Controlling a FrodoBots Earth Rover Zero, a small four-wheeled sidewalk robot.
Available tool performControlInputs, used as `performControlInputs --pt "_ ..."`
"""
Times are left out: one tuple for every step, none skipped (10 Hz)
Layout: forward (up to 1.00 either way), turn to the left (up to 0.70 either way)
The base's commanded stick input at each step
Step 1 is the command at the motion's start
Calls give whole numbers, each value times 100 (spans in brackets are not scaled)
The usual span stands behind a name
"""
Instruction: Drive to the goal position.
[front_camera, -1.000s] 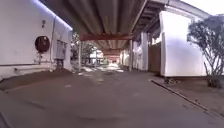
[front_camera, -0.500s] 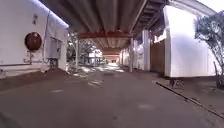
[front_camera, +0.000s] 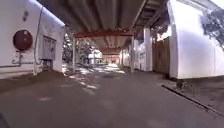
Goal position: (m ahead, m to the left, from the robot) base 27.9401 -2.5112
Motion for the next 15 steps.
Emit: performControlInputs --pt "100 1" --pt "100 1" --pt "100 1" --pt "100 1" --pt "100 1" --pt "100 1" --pt "100 1" --pt "100 18" --pt "100 37" --pt "100 25" --pt "100 5" --pt "100 1" --pt "100 1" --pt "100 1" --pt "100 1"
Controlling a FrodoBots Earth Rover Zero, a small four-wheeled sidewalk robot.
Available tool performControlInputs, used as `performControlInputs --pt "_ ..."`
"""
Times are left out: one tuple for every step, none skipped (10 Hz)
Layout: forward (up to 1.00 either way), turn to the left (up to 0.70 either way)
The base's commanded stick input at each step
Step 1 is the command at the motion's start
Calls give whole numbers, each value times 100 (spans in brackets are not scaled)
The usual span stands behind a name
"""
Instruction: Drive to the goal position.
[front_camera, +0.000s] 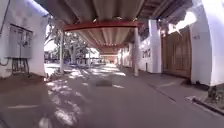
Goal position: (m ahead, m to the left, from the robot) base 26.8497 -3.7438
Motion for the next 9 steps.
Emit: performControlInputs --pt "100 1" --pt "100 1" --pt "100 1" --pt "100 1" --pt "100 1" --pt "100 1" --pt "100 1" --pt "100 1" --pt "100 1"
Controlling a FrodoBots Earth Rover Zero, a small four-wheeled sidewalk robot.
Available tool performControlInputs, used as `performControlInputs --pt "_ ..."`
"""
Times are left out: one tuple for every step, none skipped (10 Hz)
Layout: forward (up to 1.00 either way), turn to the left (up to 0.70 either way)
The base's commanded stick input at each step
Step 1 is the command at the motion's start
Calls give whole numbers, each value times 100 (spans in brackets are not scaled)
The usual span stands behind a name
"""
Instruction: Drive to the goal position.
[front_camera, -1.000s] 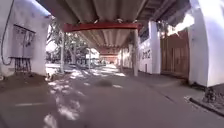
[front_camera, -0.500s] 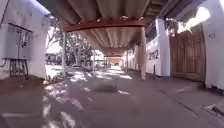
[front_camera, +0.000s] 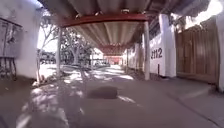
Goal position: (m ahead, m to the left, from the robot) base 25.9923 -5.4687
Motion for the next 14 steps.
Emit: performControlInputs --pt "100 1" --pt "100 1" --pt "100 1" --pt "100 1" --pt "100 1" --pt "100 1" --pt "100 1" --pt "100 1" --pt "100 1" --pt "100 1" --pt "100 1" --pt "100 1" --pt "100 1" --pt "100 1"
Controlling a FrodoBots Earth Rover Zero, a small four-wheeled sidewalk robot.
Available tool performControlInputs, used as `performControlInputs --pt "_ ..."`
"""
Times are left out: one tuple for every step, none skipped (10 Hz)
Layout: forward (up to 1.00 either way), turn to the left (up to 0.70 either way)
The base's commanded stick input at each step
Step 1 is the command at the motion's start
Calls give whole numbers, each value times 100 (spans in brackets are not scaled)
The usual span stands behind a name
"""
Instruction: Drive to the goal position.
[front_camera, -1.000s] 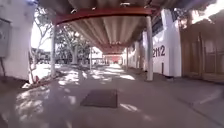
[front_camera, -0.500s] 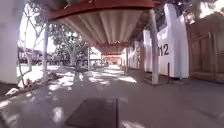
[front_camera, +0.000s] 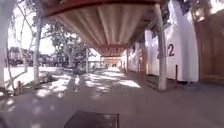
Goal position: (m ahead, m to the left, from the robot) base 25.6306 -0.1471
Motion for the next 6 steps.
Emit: performControlInputs --pt "100 1" --pt "100 1" --pt "100 1" --pt "100 1" --pt "100 1" --pt "100 1"
